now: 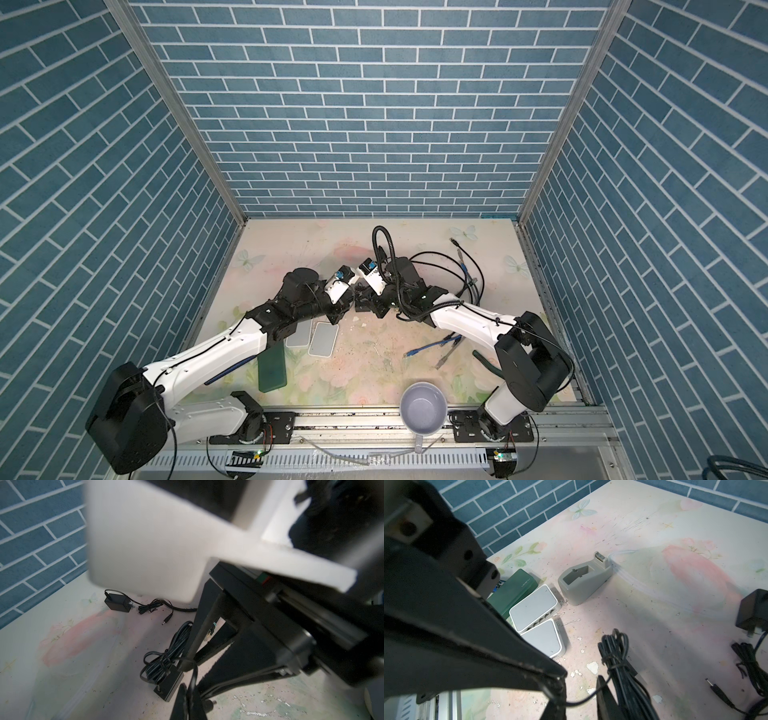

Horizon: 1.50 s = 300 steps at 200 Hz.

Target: Insert the plug into the switch port

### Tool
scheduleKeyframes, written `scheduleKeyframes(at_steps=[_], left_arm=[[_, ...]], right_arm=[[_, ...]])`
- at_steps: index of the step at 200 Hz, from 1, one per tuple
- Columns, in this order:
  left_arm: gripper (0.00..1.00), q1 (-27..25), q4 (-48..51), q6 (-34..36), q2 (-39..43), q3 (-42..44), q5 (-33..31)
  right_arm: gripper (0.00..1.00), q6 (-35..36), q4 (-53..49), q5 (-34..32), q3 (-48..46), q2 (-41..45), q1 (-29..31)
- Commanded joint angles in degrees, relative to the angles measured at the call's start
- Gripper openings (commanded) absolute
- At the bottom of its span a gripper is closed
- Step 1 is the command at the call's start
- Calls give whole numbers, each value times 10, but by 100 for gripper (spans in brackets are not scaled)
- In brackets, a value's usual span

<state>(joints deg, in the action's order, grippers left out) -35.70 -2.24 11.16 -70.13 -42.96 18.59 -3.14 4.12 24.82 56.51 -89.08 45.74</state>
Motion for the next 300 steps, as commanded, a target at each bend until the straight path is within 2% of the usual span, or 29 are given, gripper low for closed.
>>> scheduleKeyframes(at_steps=[1, 76, 163, 204, 279, 300], left_arm=[[0, -4, -22, -9, -6, -8, 14], [0, -3, -48, -7, 0, 8, 12], [0, -3, -52, 6, 22, 27, 12], [0, -3, -75, -13, 14, 26, 16], [0, -4, -85, -22, 17, 27, 15], [0, -3, -86, -21, 13, 28, 21]], right_arm=[[26, -9, 18, 50, 32, 6, 2], [24, -43, -2, 7, 29, 26, 0], [23, -47, -39, 22, 41, 42, 1], [22, -67, -22, 38, 45, 23, 1], [21, -84, -14, 27, 45, -2, 1], [21, -95, 21, 25, 32, 0, 0]])
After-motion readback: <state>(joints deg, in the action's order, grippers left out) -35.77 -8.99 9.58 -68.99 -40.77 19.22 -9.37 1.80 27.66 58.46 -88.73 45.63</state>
